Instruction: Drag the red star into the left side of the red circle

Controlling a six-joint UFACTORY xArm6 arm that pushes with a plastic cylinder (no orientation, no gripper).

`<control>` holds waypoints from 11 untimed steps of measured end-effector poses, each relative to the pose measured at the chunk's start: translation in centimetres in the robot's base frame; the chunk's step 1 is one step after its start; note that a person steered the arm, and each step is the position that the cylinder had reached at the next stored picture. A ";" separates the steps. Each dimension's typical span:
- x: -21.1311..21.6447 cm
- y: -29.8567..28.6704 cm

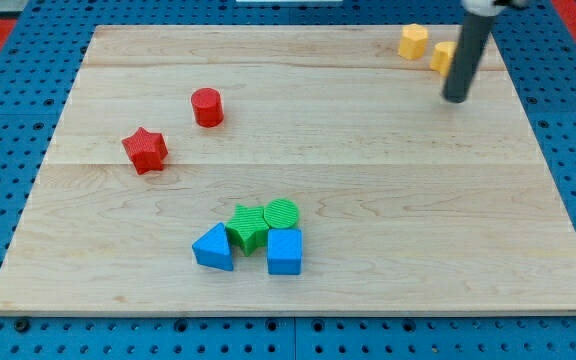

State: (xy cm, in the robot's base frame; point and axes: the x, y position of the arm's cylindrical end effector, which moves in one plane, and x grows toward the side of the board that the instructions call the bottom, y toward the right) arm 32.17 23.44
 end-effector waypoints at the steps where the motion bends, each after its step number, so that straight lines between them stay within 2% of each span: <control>1: -4.3 -0.1; 2: -5.7 -3.5; 3: 2.9 -0.8; 4: 10.1 -11.9; 5: 14.3 -26.2; 6: 13.9 -39.8; 7: 13.4 -42.9; 8: 9.6 -43.0; 9: 5.3 -40.5; 11: 3.8 -31.2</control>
